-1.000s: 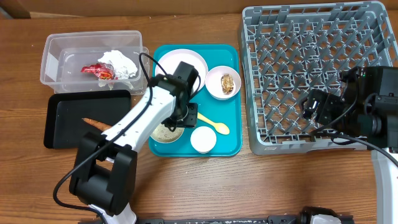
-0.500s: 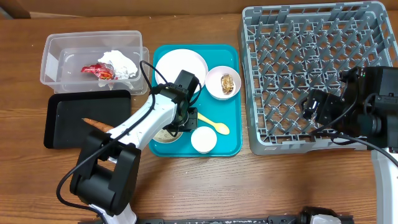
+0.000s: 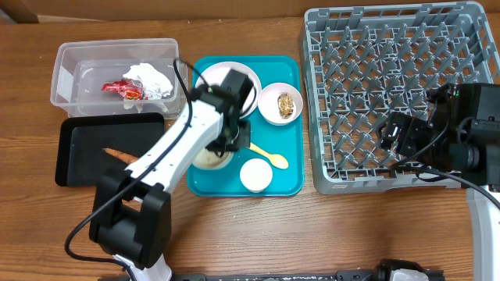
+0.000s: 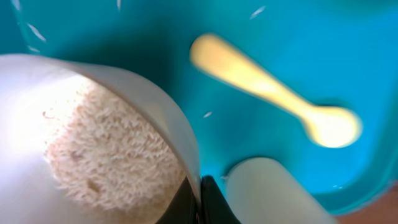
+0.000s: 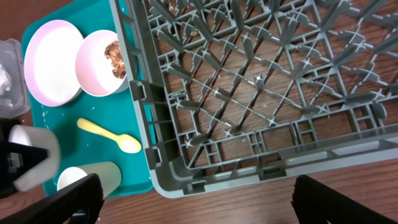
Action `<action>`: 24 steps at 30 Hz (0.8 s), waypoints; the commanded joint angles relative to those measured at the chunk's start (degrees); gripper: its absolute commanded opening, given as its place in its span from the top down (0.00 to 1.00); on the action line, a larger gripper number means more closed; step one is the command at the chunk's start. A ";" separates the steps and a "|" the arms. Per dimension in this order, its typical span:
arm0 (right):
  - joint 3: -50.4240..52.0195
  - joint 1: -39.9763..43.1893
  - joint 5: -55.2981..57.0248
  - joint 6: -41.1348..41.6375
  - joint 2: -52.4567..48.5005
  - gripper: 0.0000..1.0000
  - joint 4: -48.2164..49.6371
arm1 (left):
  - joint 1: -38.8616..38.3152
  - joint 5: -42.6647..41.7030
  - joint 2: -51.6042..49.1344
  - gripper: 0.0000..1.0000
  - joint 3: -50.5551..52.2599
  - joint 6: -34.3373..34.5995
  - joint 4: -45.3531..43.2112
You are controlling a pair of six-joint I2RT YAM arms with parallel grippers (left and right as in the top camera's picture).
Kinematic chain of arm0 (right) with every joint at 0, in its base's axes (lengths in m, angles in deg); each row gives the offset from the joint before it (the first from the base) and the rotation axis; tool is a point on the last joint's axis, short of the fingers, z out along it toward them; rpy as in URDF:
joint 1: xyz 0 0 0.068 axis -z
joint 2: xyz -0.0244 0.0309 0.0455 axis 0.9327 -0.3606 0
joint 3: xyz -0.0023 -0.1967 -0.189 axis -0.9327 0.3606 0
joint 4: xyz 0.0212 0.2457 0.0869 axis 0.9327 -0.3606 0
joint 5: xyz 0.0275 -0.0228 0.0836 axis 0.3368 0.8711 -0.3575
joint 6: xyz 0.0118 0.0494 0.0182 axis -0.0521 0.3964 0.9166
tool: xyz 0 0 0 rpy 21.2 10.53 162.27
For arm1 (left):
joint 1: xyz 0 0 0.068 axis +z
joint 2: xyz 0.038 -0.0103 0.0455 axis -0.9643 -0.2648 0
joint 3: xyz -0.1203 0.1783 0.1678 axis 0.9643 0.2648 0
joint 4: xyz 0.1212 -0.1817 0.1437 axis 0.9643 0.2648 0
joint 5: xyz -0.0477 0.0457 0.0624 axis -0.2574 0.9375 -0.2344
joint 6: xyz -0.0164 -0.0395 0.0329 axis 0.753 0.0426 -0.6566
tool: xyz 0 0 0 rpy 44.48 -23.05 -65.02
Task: Sort waste into correct bins and load items into the dishwasher
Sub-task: 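Tip the rice bowl over the black tray to empty it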
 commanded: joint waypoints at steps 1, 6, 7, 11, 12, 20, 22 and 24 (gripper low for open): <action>-1.18 0.00 -0.31 -0.04 0.04 0.00 0.28 | 1.20 -1.18 -0.04 0.96 -10.88 0.35 5.88; -1.18 0.00 -0.33 -0.02 0.04 0.00 0.92 | 7.04 -3.17 0.92 0.96 -22.53 -5.18 17.66; -1.18 0.00 -0.33 -0.02 0.04 0.00 1.03 | 8.55 -4.24 1.38 0.96 -23.26 -7.02 18.60; -1.18 0.00 -0.33 -0.02 0.04 0.00 1.20 | 16.33 -7.78 3.26 0.96 -23.56 -12.50 21.94; -1.18 0.00 -0.33 -0.02 0.04 0.00 1.22 | 17.94 -8.52 3.43 0.96 -23.56 -13.44 22.60; -1.18 0.00 -0.35 -0.02 0.04 0.00 1.01 | 38.77 -29.20 3.65 0.96 -20.96 -32.89 25.57; -1.18 0.00 -0.33 -0.02 0.04 0.00 0.76 | 42.40 -34.53 3.65 0.96 -18.67 -36.68 24.79; -1.18 0.00 -0.33 -0.02 0.04 0.00 0.57 | 45.64 -39.95 3.65 0.96 -15.54 -40.17 23.12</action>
